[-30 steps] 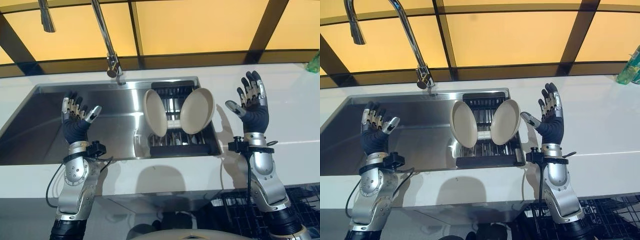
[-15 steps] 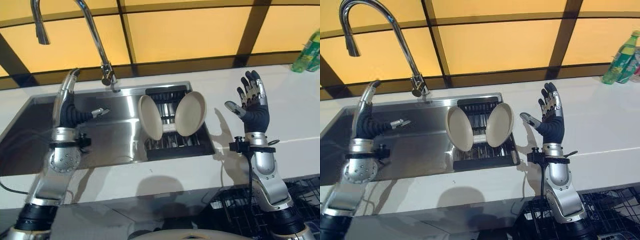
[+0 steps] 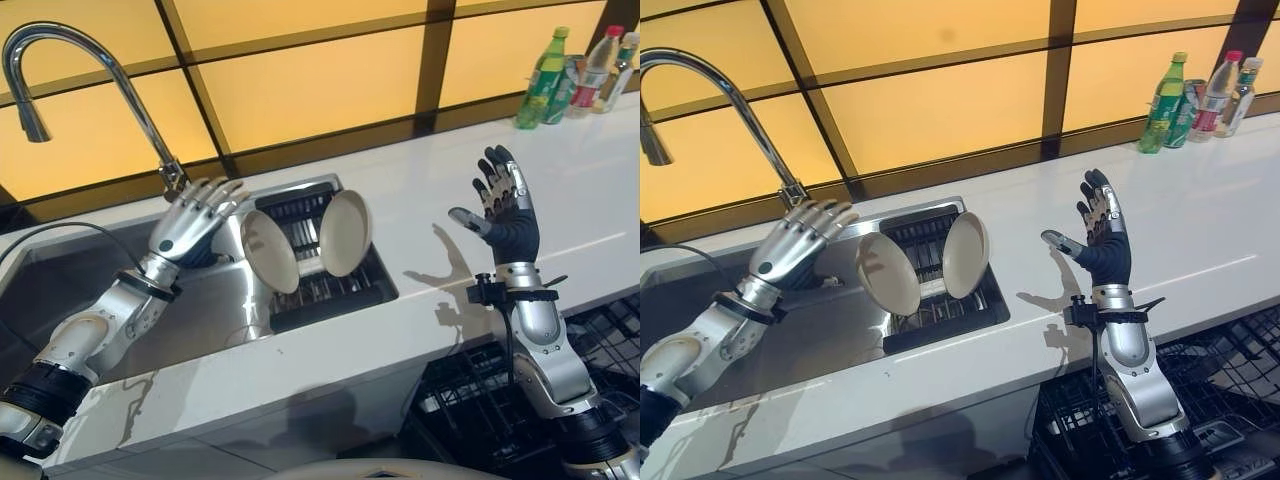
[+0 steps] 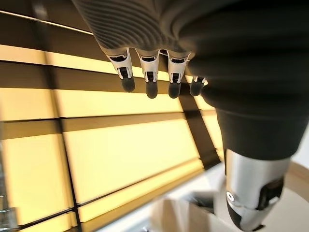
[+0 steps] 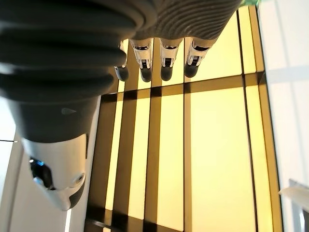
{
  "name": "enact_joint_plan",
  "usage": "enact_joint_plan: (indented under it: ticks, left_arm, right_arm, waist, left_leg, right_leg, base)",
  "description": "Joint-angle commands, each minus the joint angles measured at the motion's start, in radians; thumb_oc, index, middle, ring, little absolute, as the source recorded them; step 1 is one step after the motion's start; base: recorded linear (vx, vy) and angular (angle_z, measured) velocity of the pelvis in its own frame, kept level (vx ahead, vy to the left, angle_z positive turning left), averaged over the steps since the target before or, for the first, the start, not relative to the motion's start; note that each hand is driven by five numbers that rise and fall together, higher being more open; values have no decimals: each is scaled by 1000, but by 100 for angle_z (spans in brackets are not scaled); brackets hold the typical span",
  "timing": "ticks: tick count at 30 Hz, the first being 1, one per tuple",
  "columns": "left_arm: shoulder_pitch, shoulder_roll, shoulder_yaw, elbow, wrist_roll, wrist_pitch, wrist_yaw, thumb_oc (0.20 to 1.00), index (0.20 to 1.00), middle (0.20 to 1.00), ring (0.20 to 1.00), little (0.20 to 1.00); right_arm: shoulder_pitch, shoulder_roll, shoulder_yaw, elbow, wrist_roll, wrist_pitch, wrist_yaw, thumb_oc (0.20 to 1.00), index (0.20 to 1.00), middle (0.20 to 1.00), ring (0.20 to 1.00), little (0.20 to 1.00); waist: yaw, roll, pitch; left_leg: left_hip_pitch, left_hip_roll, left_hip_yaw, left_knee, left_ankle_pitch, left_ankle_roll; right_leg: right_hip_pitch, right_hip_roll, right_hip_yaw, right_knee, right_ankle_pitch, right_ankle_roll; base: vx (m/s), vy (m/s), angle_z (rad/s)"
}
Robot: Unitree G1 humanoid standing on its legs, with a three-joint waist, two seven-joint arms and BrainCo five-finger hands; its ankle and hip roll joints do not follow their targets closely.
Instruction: Pick up plates and place into dishwasher.
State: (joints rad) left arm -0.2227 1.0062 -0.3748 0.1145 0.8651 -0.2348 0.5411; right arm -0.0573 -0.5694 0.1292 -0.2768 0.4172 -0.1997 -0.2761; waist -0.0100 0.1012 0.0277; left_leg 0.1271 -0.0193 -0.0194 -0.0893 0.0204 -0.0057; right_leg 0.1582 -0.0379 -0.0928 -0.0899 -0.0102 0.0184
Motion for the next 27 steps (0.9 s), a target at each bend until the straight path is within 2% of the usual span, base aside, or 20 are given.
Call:
enact_joint_plan:
  ticks: [1, 8, 13, 18, 21, 23, 27]
  left_arm:
    - [-103, 75, -10, 40, 76, -22, 53, 1000, 1000, 1000, 1000, 1000]
    - [-69, 90, -67, 59, 192, -85, -42, 1000, 1000, 1000, 1000, 1000]
    - [-61, 87, -105, 109, 194, -69, -66, 1000, 1000, 1000, 1000, 1000]
    - [-53, 68, -98, 153, 213, -15, -37, 1000, 1000, 1000, 1000, 1000]
    - [-64, 47, -93, 188, 224, 72, 2, 1000, 1000, 1000, 1000, 1000]
    - [-81, 18, -94, 242, 236, 120, 66, 1000, 1000, 1000, 1000, 1000]
    - [-110, -16, -93, 287, 262, 174, 132, 1000, 1000, 1000, 1000, 1000]
  right_arm:
    - [-31, -38, -25, -28, 26, -16, 17, 1000, 1000, 1000, 1000, 1000]
    - [-9, -71, -50, -26, 55, -21, 43, 1000, 1000, 1000, 1000, 1000]
    - [-6, -85, -39, -16, 59, -17, 39, 1000, 1000, 1000, 1000, 1000]
    - [-5, -95, -36, -3, 63, -25, 56, 1000, 1000, 1000, 1000, 1000]
    - [-7, -93, -30, 1, 57, -21, 57, 1000, 1000, 1000, 1000, 1000]
    - [-14, -89, -17, 1, 45, -18, 50, 1000, 1000, 1000, 1000, 1000]
    - [-9, -77, -17, 13, 26, -24, 52, 1000, 1000, 1000, 1000, 1000]
  waist:
    - [13, -36, -27]
    - [-5, -33, -4]
    - [-10, -29, 8]
    - [-17, -23, 27]
    - [-22, -22, 36]
    - [-28, -21, 44]
    - [-40, -19, 58]
  left_leg:
    - [-8, 22, 63, 15, -66, -21]
    - [-12, 17, 78, 13, -69, -12]
    - [-13, 10, 80, 18, -71, -6]
    - [-18, 3, 79, 22, -72, -2]
    - [-20, 0, 81, 22, -72, 1]
    - [-23, -3, 83, 25, -73, 4]
    - [-23, -6, 93, 32, -78, 8]
  right_leg:
    - [-68, -59, 15, 13, 14, 78]
    - [-89, -68, 28, 18, 22, 92]
    - [-96, -79, 38, 25, 24, 101]
    - [-110, -87, 50, 35, 28, 107]
    - [-116, -92, 58, 39, 30, 110]
    - [-123, -95, 66, 45, 30, 112]
    - [-128, -99, 82, 56, 31, 117]
  base:
    - [66, 69, -17]
    - [48, 73, -8]
    - [69, 82, -3]
    - [45, 86, -2]
    - [38, 74, -3]
    - [20, 69, -8]
    - [38, 47, -9]
